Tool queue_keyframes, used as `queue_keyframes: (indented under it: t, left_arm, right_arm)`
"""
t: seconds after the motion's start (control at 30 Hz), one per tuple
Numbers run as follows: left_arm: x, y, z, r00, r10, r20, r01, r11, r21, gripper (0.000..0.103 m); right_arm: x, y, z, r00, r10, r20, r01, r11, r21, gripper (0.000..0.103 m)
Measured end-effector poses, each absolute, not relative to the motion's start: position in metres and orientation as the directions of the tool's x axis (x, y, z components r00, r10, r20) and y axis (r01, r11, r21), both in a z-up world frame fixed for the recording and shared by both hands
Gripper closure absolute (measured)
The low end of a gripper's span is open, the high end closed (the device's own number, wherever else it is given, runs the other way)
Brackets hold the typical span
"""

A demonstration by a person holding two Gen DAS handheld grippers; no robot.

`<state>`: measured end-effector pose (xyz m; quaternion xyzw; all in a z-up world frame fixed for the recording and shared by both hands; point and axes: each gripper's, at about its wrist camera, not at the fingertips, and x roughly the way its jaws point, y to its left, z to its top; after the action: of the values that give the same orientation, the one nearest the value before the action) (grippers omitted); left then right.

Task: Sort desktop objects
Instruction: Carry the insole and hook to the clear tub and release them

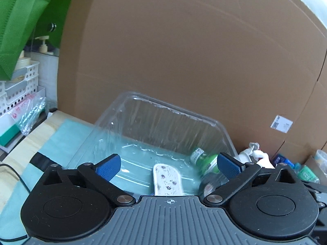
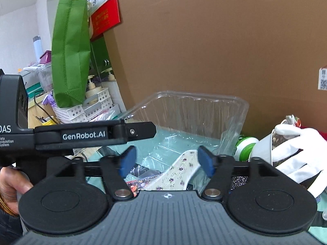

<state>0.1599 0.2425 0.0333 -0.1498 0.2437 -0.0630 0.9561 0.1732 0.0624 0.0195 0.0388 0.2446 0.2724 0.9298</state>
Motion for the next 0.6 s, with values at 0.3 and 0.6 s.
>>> queue_keyframes:
  t: [0.3,0.6]
  left_arm:
    - [0.157,0.240,0.035,0.864,-0.200,-0.462,0.047,0.946,-0.321,0.000]
    - [0.148,0.228,0.039,0.856,-0.221,-0.468,0.070,0.945,-0.319,0.000]
  right_arm:
    - [0.167,0.064,0.023,0.740,0.527,-0.418,-0.508,0.845,0.166,0.003]
    - [0.159,0.056,0.024,0.754,0.512,-0.412,-0.493,0.855,0.161,0.000]
